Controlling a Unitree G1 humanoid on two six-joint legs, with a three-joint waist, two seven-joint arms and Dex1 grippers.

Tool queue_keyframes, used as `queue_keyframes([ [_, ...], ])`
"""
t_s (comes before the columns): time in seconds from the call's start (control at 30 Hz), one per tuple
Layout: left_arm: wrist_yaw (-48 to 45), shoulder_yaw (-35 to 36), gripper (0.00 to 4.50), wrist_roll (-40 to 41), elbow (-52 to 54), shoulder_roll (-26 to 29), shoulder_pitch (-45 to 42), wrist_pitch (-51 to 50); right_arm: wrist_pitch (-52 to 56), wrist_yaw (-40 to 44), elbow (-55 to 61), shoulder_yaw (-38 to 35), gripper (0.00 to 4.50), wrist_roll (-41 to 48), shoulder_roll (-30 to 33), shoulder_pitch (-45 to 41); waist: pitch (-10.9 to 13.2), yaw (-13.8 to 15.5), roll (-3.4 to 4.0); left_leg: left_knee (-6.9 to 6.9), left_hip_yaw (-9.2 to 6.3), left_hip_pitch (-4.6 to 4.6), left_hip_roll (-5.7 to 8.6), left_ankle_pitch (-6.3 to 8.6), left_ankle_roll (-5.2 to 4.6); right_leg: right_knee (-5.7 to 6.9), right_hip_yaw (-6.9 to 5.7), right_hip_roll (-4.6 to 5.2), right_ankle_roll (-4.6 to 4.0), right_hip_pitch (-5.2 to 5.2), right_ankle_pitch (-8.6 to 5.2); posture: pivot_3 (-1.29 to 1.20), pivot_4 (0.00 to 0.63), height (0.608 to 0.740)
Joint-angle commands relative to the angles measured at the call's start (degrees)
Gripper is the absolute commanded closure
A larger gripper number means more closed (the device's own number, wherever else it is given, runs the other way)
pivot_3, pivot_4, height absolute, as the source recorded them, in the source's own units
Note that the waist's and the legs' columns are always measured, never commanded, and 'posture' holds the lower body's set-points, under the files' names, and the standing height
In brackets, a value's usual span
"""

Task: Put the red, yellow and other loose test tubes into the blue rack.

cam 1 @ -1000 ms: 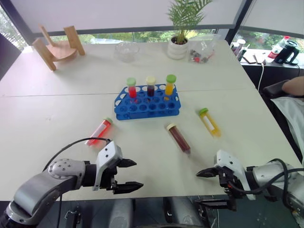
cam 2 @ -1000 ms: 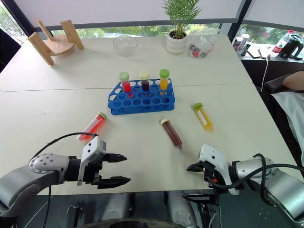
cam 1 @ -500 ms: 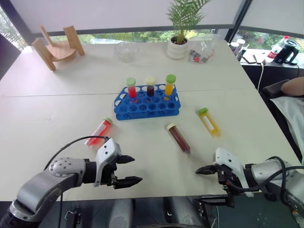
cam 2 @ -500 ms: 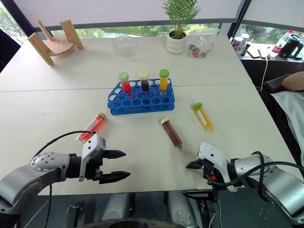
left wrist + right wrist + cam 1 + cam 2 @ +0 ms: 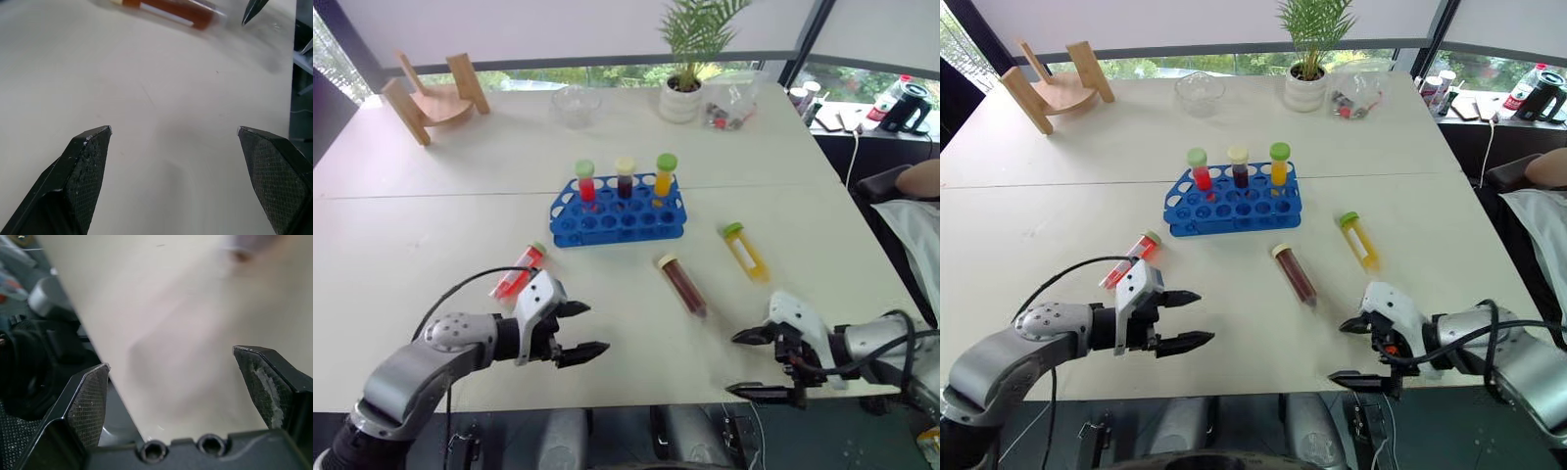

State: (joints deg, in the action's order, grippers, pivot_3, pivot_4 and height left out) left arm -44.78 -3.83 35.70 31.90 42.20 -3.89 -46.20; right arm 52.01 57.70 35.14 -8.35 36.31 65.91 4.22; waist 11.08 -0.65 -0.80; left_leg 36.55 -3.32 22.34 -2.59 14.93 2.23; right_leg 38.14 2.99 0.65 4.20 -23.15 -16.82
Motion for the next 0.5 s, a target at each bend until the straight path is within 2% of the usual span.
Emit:
queue_keyframes([
  [0.03,-3.6,1.15,0.24,2.27,-1.17,1.97,-5.3,-1.42,6.7,2.1,-3.75,-8.39,0.0,7.92,4.44,-11.01,0.01,-0.29,0.01,0.06,0.01,0.0,0.0,0.0,0.0,0.02,0.0,-0.01,-0.02,0.01,0.01,0.0,0.15,0.74],
  [0.1,-6.86,0.54,0.24,1.47,-2.18,4.72,-9.22,-1.04,8.32,3.06,-9.05,-7.09,0.0,9.04,7.22,-21.31,0.03,-0.45,0.04,0.13,0.0,-0.01,-0.02,0.0,-0.01,0.03,0.0,-0.04,-0.06,0.03,0.02,0.0,0.15,0.74],
  [0.2,-11.86,-0.42,0.24,-0.72,-3.64,9.05,-14.63,1.6,9.04,2.64,-17.55,4.58,0.0,1.86,8.66,-37.16,0.04,-0.41,0.07,0.06,0.01,0.02,-0.03,0.01,-0.01,0.01,-0.01,-0.05,-0.15,-0.05,-0.03,0.0,0.15,0.74],
  [0.27,-14.14,-0.81,0.24,-2.29,-4.74,11.09,-17.99,3.38,11.94,2.34,-22.89,15.26,0.0,-4.47,6.69,-46.66,0.04,-0.4,0.07,0.0,0.01,0.02,-0.03,0.01,-0.02,-0.02,-0.02,-0.05,-0.17,-0.07,-0.05,0.0,0.15,0.74],
  [0.37,-14.77,-1.74,0.24,-5.02,-6.07,11.76,-21.75,5.51,14.0,4.35,-31.0,28.64,0.0,-13.08,2.88,-56.22,0.03,-0.28,0.05,-0.2,0.04,0.09,0.0,0.01,-0.02,-0.08,-0.01,0.0,-0.05,-0.2,0.01,0.0,0.15,0.74],
  [0.5,-14.3,-3.18,0.24,-8.12,-6.36,10.86,-23.3,8.02,21.88,6.69,-48.75,40.44,0.0,-18.75,-7.46,-69.82,0.09,-0.66,0.15,-0.3,0.14,0.29,0.0,0.01,-0.02,0.0,0.05,0.01,-0.05,-0.53,0.03,0.0,0.15,0.74],
])
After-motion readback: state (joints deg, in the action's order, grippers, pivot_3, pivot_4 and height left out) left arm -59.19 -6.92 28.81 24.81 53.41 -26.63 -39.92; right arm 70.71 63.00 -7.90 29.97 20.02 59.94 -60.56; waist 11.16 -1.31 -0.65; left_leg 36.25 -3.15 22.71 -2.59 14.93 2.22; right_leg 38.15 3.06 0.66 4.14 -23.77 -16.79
